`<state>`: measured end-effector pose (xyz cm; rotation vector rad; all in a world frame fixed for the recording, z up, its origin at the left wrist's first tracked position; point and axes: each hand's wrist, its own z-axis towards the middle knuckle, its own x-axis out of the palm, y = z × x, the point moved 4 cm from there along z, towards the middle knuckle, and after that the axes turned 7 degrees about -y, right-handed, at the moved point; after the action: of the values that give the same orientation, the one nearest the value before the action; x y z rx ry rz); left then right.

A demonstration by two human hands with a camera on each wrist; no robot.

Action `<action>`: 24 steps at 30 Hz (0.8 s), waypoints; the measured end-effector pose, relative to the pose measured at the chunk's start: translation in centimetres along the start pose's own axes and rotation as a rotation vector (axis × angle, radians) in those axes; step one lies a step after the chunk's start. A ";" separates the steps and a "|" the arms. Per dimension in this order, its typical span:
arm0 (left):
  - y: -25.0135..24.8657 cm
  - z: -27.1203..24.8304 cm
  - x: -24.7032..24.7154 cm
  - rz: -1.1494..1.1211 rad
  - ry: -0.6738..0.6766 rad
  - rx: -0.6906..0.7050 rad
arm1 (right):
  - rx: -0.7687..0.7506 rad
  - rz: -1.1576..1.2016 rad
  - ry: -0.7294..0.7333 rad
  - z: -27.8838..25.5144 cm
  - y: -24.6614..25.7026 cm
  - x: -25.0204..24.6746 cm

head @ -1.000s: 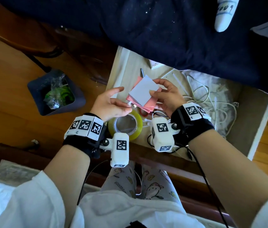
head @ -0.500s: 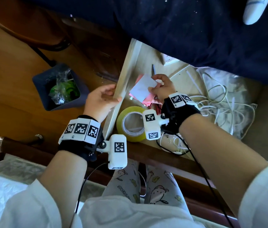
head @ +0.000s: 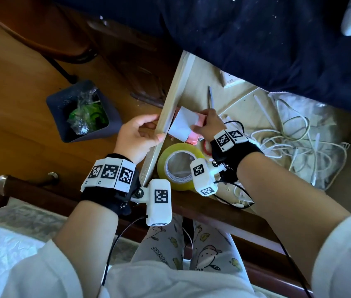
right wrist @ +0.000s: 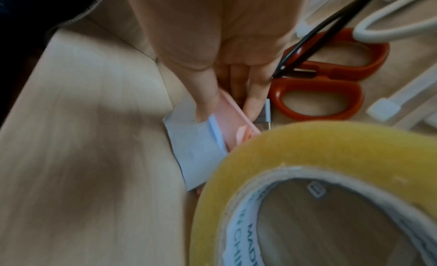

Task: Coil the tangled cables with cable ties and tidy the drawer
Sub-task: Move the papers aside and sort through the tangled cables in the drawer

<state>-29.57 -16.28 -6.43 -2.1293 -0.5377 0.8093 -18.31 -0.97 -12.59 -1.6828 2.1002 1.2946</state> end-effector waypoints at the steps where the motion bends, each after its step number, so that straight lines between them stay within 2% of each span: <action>1: -0.2 0.0 0.0 0.027 -0.008 0.002 | -0.021 0.025 0.063 -0.1 0.0 -0.2; 3: -1.0 -0.1 0.1 0.061 -0.059 0.033 | -0.064 0.073 0.111 -0.6 -0.7 -0.6; 6: -3.6 -0.4 1.2 -0.061 -0.120 0.170 | -0.098 0.013 0.135 -0.9 -2.2 -1.6; 9: -4.6 -0.2 4.9 -0.101 0.032 0.149 | -0.159 -0.126 0.122 -0.7 -3.3 -2.7; 13: -2.1 1.6 9.0 0.093 0.121 0.007 | -0.166 -0.227 0.077 -0.9 -4.8 -3.9; 16: -0.4 2.9 10.5 0.322 0.171 -0.012 | -0.101 -0.271 0.053 -0.8 -5.9 -4.3; 19: 0.4 3.4 11.2 0.521 0.245 -0.039 | -0.079 -0.327 0.111 -0.4 -6.2 -3.9; 21: 0.2 3.6 11.5 0.584 0.286 -0.033 | -0.084 -0.256 0.032 -0.3 -6.2 -4.4; 24: -0.8 3.4 11.9 0.707 0.332 -0.026 | -0.091 -0.173 -0.192 -0.6 -6.6 -5.9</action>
<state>-23.65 -6.89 -11.89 -2.4307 0.4083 0.7811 -10.36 2.86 -12.12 -1.6586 1.7733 1.4523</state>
